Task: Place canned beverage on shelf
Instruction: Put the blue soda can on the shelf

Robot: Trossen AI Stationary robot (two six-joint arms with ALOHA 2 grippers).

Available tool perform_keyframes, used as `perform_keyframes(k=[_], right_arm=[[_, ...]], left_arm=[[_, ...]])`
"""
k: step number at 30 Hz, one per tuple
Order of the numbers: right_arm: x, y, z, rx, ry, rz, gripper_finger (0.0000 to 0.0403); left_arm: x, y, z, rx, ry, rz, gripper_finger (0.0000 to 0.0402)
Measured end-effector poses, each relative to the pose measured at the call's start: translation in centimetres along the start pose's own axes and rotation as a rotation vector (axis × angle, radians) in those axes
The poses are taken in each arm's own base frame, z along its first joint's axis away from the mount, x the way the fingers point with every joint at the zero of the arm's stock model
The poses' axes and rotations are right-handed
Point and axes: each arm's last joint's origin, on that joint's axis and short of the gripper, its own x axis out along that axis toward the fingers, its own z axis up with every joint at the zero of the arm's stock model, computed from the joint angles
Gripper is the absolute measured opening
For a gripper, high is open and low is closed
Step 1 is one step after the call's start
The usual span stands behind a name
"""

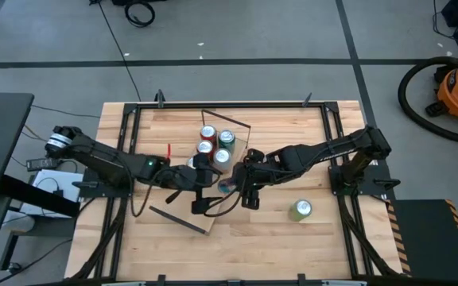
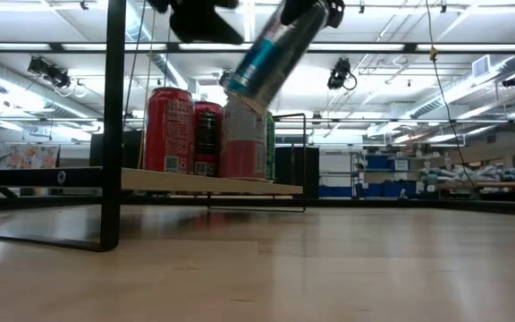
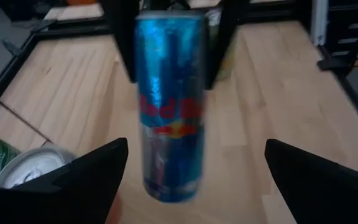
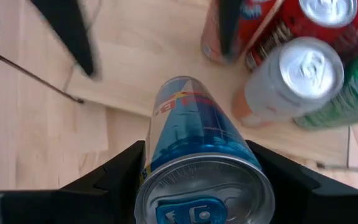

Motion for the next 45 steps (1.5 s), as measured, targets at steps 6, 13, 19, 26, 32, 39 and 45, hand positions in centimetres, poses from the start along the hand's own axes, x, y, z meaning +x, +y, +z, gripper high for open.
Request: perform_keyframes(k=[6, 13, 19, 26, 32, 39, 45], right_arm=[[0.1, 0.3, 0.7, -0.028, -0.073, 0.031, 0.0255], [0.1, 0.5, 1.2, -0.043, -0.124, 0.038, 0.0255], [0.1, 0.5, 1.4, -0.043, -0.141, 0.031, 0.0255], [0.0, 0.5, 1.5, -0.043, -0.156, 0.027, 0.0255], [0.1, 0.6, 1.6, -0.052, -0.167, 0.030, 0.0276], [-1.8, 1.0, 2.2, -0.085, -0.288, -0.014, 0.0327], [-2.7, 2.3, 1.7, -0.136, -0.339, -0.124, 0.0338]], left_arm=[[1.4, 0.3, -0.4, -0.014, 0.017, 0.019, 0.0391], [1.8, 0.5, -0.4, -0.019, 0.014, 0.025, 0.0390], [1.8, 0.5, -0.5, -0.017, 0.024, 0.026, 0.0354], [1.8, 0.5, -0.7, -0.019, 0.044, 0.027, 0.0271], [1.7, 0.5, -0.8, -0.019, 0.057, 0.029, 0.0226], [1.7, 0.4, -1.2, 0.007, 0.092, 0.034, 0.0233], [1.6, 0.0, -1.3, 0.038, 0.096, 0.038, 0.0233]])
